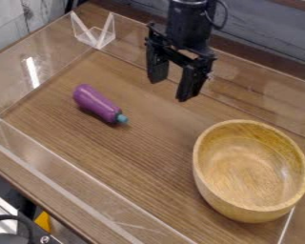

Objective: Put the purple eggplant in the brown bowl

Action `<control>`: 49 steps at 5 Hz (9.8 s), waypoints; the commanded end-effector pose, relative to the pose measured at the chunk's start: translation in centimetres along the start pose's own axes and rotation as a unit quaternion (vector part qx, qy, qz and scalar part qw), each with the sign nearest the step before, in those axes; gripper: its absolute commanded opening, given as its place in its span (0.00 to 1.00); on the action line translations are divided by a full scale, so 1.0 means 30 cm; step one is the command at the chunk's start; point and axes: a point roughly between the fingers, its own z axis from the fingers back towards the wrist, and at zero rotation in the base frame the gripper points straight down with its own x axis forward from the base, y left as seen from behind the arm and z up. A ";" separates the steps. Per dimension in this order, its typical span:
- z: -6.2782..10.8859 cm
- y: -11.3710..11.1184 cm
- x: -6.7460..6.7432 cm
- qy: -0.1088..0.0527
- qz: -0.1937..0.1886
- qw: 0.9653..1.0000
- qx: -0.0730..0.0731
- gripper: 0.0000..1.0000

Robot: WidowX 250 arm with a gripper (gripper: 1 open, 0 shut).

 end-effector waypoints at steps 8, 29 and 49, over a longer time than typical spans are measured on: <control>-0.046 0.139 -0.083 0.014 -0.258 0.965 0.053 1.00; -0.096 0.319 -0.144 -0.011 -0.231 0.970 0.073 0.00; -0.039 0.171 -0.151 -0.094 -0.088 0.990 0.060 0.00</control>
